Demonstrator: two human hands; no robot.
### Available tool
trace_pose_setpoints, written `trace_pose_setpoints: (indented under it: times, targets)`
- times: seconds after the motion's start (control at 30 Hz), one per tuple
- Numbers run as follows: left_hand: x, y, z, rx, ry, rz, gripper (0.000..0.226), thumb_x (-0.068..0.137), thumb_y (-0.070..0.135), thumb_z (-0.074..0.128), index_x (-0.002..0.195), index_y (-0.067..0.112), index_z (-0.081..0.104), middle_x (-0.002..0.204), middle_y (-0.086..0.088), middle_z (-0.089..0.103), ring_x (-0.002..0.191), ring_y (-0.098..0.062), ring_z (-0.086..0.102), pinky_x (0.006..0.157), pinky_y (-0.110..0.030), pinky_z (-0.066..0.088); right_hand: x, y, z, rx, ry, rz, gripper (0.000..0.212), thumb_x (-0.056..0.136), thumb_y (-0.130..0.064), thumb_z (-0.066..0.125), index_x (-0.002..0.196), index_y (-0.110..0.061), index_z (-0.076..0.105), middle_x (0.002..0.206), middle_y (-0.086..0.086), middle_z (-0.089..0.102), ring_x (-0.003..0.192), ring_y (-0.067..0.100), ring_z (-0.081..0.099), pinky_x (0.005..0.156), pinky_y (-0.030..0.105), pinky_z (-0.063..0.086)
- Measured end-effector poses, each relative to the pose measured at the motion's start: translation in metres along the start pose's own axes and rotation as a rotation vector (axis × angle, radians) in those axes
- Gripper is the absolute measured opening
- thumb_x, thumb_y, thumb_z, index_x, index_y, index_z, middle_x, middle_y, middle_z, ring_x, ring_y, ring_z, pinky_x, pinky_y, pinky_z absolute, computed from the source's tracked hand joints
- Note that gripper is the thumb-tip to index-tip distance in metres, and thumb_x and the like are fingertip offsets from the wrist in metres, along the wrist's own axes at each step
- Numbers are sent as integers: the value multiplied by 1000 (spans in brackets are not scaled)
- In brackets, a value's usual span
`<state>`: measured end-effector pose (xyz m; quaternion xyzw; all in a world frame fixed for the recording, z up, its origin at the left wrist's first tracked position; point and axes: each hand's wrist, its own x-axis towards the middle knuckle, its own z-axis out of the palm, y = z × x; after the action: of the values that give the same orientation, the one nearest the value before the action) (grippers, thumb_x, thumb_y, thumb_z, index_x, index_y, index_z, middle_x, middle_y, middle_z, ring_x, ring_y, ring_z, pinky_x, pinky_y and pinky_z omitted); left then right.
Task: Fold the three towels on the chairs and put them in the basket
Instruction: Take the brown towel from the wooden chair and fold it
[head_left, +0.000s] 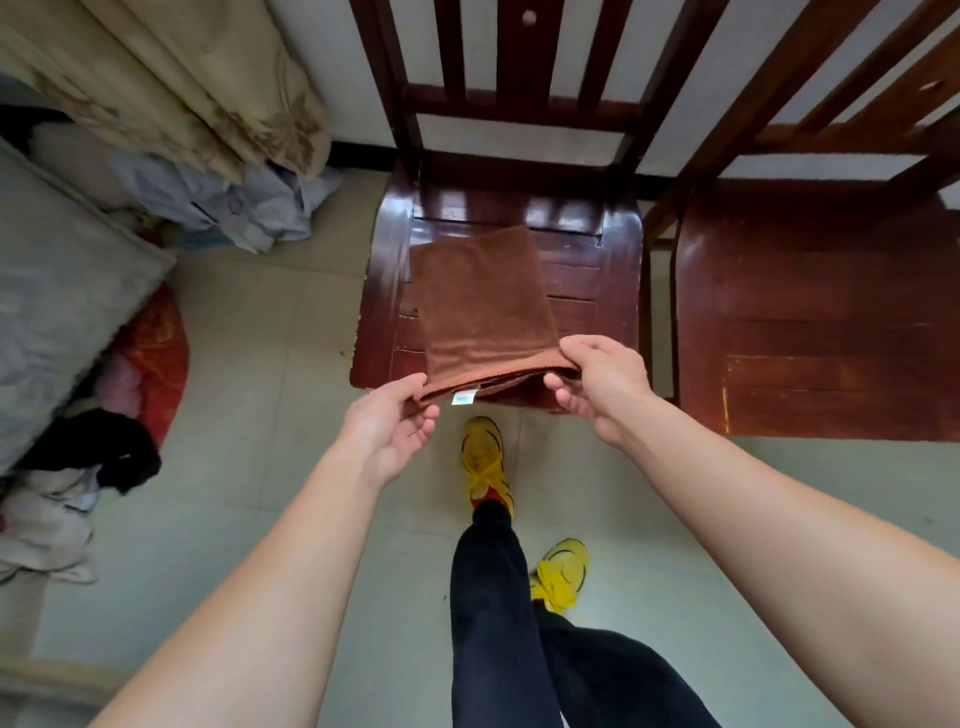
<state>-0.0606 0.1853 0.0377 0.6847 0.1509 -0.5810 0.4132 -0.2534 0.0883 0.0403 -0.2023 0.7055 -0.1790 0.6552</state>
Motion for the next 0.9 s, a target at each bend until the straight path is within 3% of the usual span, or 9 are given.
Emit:
trace_pose_setpoints:
  times: [0.17,0.3,0.43,0.53,0.6,0.67,0.73,0.83,0.9]
  targets:
    - [33,63,28,-203,-44,-81,21,95,8,47,77,3,54,57,-8,59,52,-15,61,51,-22,50,39,-49,24,246,-172,177,20,101,-26,47,93,-13,60,96,13,72,76,24,73,56,26,53]
    - [69,103,48,-338,-46,-142,20,96,11,44,87,-4,52,85,-17,59,79,-26,61,70,-32,51,76,-79,46,328,-222,226,21,103,-26,41,98,-9,51,111,21,65,87,28,68,75,34,53]
    - [106,130,63,-327,-36,-188,24,96,15,44,91,-7,52,95,-19,57,87,-28,61,85,-34,50,112,-100,70,322,-213,270,29,101,-30,44,118,-7,43,121,24,60,98,32,66,76,36,55]
    - [124,142,68,-316,-54,-177,30,95,21,50,110,-4,47,109,-22,55,107,-33,59,94,-39,49,130,-107,83,288,-141,249,45,100,-31,49,135,-6,39,124,24,60,106,32,65,75,36,56]
    - [128,144,72,-180,38,-51,24,94,22,53,112,9,47,105,-18,57,102,-29,60,89,-37,52,131,-111,88,200,14,115,35,99,-27,51,130,-10,48,122,20,63,99,27,68,71,32,57]
    - [129,145,82,17,181,172,6,93,15,51,96,14,57,88,-8,60,78,-18,61,69,-27,53,131,-111,97,81,179,-76,13,98,-20,50,107,-16,59,106,12,70,87,20,70,67,28,55]
    - [129,138,89,219,214,344,22,91,4,47,79,15,61,73,-4,61,60,-12,57,53,-20,47,126,-103,110,4,130,-95,18,99,-15,45,95,-17,62,91,7,71,77,17,70,62,25,53]
    - [135,124,93,531,56,300,27,88,0,44,81,14,67,72,-5,66,60,-11,59,52,-18,44,130,-91,118,-110,-66,91,22,100,-15,43,107,-13,63,94,5,72,79,15,71,72,30,55]
    - [142,125,91,602,16,214,25,86,0,48,99,14,65,79,-4,66,65,-10,58,54,-19,44,143,-94,110,9,-32,134,23,100,-17,42,114,-12,60,96,3,72,82,14,71,76,32,55]
